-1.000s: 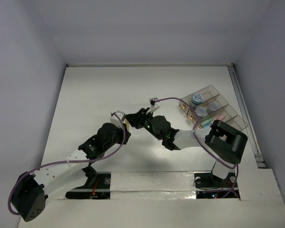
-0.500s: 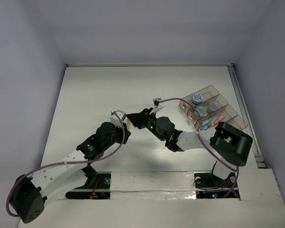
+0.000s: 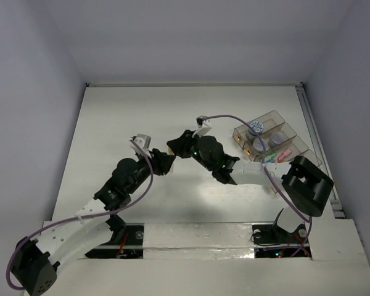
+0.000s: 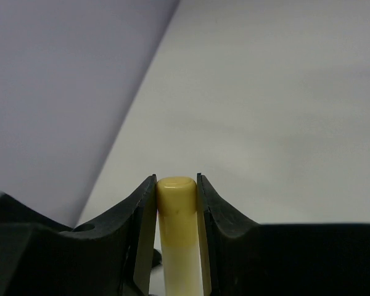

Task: Sort the stationery into containers
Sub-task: Place the pen in the storage box.

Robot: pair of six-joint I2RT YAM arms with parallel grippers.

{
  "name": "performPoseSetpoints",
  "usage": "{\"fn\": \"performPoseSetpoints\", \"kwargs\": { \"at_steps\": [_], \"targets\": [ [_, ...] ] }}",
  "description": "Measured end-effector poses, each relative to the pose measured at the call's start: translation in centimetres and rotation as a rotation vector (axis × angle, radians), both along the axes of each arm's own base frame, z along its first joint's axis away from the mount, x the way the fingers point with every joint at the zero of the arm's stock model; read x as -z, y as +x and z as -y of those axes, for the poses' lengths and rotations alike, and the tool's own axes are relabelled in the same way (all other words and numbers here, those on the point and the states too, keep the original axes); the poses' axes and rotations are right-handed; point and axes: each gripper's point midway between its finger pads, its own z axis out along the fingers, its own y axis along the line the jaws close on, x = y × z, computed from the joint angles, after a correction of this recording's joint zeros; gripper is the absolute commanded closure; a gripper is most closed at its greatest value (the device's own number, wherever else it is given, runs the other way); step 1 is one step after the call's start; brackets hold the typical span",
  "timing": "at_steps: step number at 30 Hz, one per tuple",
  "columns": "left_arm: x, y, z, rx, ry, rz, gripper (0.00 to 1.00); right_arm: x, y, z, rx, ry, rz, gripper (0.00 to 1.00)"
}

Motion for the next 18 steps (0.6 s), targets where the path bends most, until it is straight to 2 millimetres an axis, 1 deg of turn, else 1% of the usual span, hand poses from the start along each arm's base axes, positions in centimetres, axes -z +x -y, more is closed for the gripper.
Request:
{"fn": "performPoseSetpoints", "kwargs": {
  "at_steps": [2, 3, 5, 6, 7, 8, 9, 11, 12, 13, 14, 15, 16, 18],
  "targets": [
    [-3.5, 0.5, -0.3, -0.024, -0.084, 0.102, 0.48, 1.7, 1.0, 0.5, 0.013, -0.056, -0.042, 1.0],
    [-5.1, 0.5, -0.5, -0.031, -0.128, 0.144, 0.4, 2.5, 1.7, 0.9, 0.028, -0.084, -0.057, 1.0],
    [-8.1, 0.1, -0.8, -0.031, -0.208, 0.223, 0.33, 4.5, 3.6, 2.4, 0.076, -0.159, -0.103, 1.0],
    [-9.2, -0.1, -0.9, -0.03, -0.238, 0.25, 0.29, 5.0, 4.3, 3.0, 0.096, -0.183, -0.115, 1.0],
    [-10.2, -0.5, -1.1, -0.025, -0.268, 0.279, 0.27, 5.3, 5.2, 4.0, 0.126, -0.204, -0.127, 1.0],
    [-10.8, -0.8, -1.2, -0.022, -0.292, 0.296, 0.26, 5.4, 6.1, 4.9, 0.157, -0.218, -0.135, 1.0],
    [-11.0, -1.1, -1.3, -0.018, -0.305, 0.304, 0.25, 5.3, 6.7, 5.6, 0.177, -0.228, -0.139, 1.0],
    [-10.9, -1.7, -1.6, -0.011, -0.328, 0.312, 0.21, 4.1, 8.8, 8.2, 0.252, -0.22, -0.131, 1.0],
    [-10.8, -2.0, -1.7, -0.002, -0.336, 0.316, 0.14, 3.4, 9.4, 9.8, 0.291, -0.222, -0.129, 1.0],
    [-10.5, -2.3, -1.7, 0.007, -0.341, 0.316, 0.12, 2.7, 9.9, 11.2, 0.324, -0.22, -0.127, 1.0],
    [-10.2, -2.7, -1.7, 0.016, -0.349, 0.312, 0.11, 1.7, 10.4, 13.3, 0.374, -0.212, -0.117, 1.0],
    [-9.9, -2.9, -1.7, 0.024, -0.353, 0.31, 0.09, 0.7, 10.3, 15.2, 0.415, -0.201, -0.108, 1.0],
    [-9.6, -3.2, -1.8, 0.032, -0.355, 0.306, 0.08, 0.0, 10.2, 17.5, 0.463, -0.194, -0.103, 1.0],
    [-9.1, -3.6, -1.8, 0.046, -0.358, 0.298, 0.07, -1.4, 9.2, 22.8, 0.578, -0.183, -0.097, 1.0]
  ]
}}
